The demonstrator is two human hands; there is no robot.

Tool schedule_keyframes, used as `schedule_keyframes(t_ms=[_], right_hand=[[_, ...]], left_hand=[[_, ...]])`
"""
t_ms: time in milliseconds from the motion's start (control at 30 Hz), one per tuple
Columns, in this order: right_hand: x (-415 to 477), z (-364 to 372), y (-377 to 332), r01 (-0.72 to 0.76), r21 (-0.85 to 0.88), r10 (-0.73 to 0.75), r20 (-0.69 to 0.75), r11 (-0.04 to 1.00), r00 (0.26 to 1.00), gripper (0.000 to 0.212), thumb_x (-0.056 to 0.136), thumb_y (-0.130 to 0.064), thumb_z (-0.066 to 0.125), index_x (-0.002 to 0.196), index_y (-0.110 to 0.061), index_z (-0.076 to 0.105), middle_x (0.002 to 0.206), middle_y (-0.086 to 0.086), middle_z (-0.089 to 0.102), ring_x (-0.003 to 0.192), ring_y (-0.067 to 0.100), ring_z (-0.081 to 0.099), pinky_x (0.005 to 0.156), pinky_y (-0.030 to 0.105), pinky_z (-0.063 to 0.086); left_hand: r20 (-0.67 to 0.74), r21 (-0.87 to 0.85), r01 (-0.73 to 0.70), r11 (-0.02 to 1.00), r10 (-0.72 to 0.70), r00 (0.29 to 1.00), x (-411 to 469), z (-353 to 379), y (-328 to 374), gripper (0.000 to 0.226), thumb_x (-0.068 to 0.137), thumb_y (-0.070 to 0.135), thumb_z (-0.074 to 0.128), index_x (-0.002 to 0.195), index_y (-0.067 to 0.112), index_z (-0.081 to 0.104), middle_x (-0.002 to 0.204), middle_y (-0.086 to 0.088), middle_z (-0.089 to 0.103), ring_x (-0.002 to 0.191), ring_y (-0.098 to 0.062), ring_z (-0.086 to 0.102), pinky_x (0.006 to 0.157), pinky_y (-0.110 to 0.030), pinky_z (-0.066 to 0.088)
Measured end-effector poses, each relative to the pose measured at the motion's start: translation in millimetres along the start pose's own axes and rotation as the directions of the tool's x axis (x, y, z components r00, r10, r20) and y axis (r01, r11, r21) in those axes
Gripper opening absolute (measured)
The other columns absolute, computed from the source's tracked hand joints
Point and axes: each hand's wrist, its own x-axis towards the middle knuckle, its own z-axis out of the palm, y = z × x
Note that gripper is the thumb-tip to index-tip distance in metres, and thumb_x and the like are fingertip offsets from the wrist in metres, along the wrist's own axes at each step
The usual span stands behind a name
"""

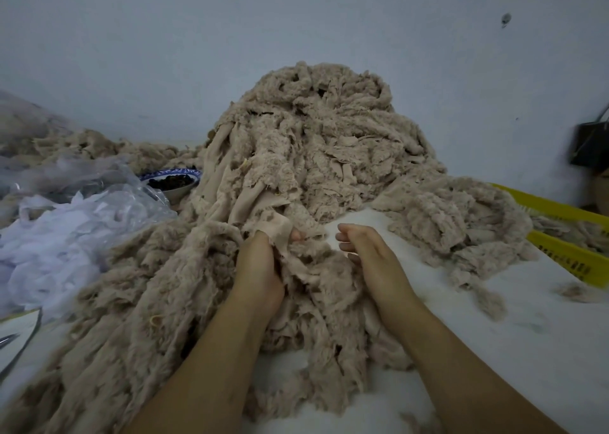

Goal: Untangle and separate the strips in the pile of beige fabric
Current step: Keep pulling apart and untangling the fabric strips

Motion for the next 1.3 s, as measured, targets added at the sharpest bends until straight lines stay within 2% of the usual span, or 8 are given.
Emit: schedule_keyframes(t_ms=[133,367,667,767,867,1033,1167,1300], right_hand=[[-7,9,-1,0.076,-0.189,-0.048,0.146,0.979,0.988,0.047,0.073,-0.089,0.044,0.105,-0.059,0.060,0.109,-0.038,0.061,0.099,-0.025,0.052,0.073,0.003,0.042],[0,16,0,0.231,-0.525,-0.157,0.182,0.819,0.971,0.014,0.099,-0.038,0.052,0.109,-0.032,0.058,0.094,-0.014,0.054,0.089,0.008,0.050,0.068,0.018,0.035],[15,-24,6,-0.089,-0.332,-0.027,-0.330,0.939,0.944,0.029,0.104,-0.023,0.038,0.077,-0.013,0.040,0.070,0.003,0.044,0.063,0.014,0.040,0.050,0.018,0.028],[16,-30,7,-0.085,-0.087,0.049,-0.353,0.993,0.934,0.031,0.104,-0.032,0.042,0.088,-0.006,0.050,0.077,0.006,0.049,0.067,0.019,0.046,0.062,0.028,0.037],[13,-22,3,-0.033,0.010,0.035,-0.329,0.999,0.944,0.039,0.103,-0.036,0.046,0.087,-0.001,0.048,0.070,0.003,0.046,0.058,0.015,0.040,0.057,0.030,0.035],[10,-26,-7,0.120,-0.028,-0.122,-0.372,0.992,0.920,0.037,0.103,-0.033,0.047,0.074,-0.009,0.046,0.062,-0.003,0.045,0.057,0.013,0.041,0.055,0.028,0.034],[6,-19,-11,0.206,-0.107,-0.232,-0.370,0.973,0.900,0.031,0.102,-0.030,0.048,0.074,-0.019,0.051,0.058,-0.004,0.045,0.053,0.008,0.041,0.049,0.022,0.033],[4,-23,-14,0.229,-0.048,-0.227,-0.423,0.972,0.877,0.027,0.103,-0.034,0.046,0.083,-0.034,0.064,0.087,0.007,0.062,0.066,0.018,0.059,0.059,0.036,0.048]], left_hand=[[0.054,0.129,-0.019,0.992,0.012,0.998,-3,4,-4,0.031,0.086,0.011,0.049,0.059,0.006,0.064,0.066,-0.009,0.063,0.063,-0.022,0.060,0.057,-0.029,0.049],[0.097,0.085,0.018,0.996,-0.027,0.995,0,3,-6,0.020,0.079,0.008,0.050,0.072,0.004,0.068,0.079,-0.015,0.061,0.072,-0.027,0.056,0.063,-0.034,0.048],[0.051,-0.445,-0.019,0.895,0.047,0.998,5,-8,16,0.030,0.090,0.013,0.047,0.061,0.016,0.053,0.051,0.005,0.040,0.055,-0.011,0.050,0.071,-0.028,0.047],[-0.090,0.014,-0.068,0.998,0.069,0.994,6,-3,8,0.031,0.101,0.013,0.044,0.071,0.019,0.052,0.065,0.002,0.050,0.057,-0.010,0.055,0.056,-0.023,0.052],[0.067,0.839,-0.250,0.483,0.365,0.928,0,1,-9,0.035,0.094,0.003,0.046,0.121,0.025,0.053,0.131,-0.002,0.047,0.111,-0.013,0.052,0.092,-0.028,0.048],[0.618,0.684,-0.660,0.311,0.234,0.750,-16,6,-9,0.063,0.078,0.004,0.040,0.115,0.053,0.054,0.122,0.037,0.047,0.120,0.016,0.042,0.095,-0.007,0.038],[0.502,0.707,-0.433,0.558,0.034,0.864,-27,14,-16,0.027,0.095,0.012,0.051,0.114,0.012,0.069,0.064,0.032,0.065,0.074,0.009,0.058,0.073,-0.001,0.043],[0.554,0.766,-0.455,0.455,-0.107,0.825,-20,7,-9,0.018,0.079,0.038,0.054,0.084,0.044,0.071,0.091,0.022,0.070,0.088,0.002,0.064,0.085,-0.021,0.052]])
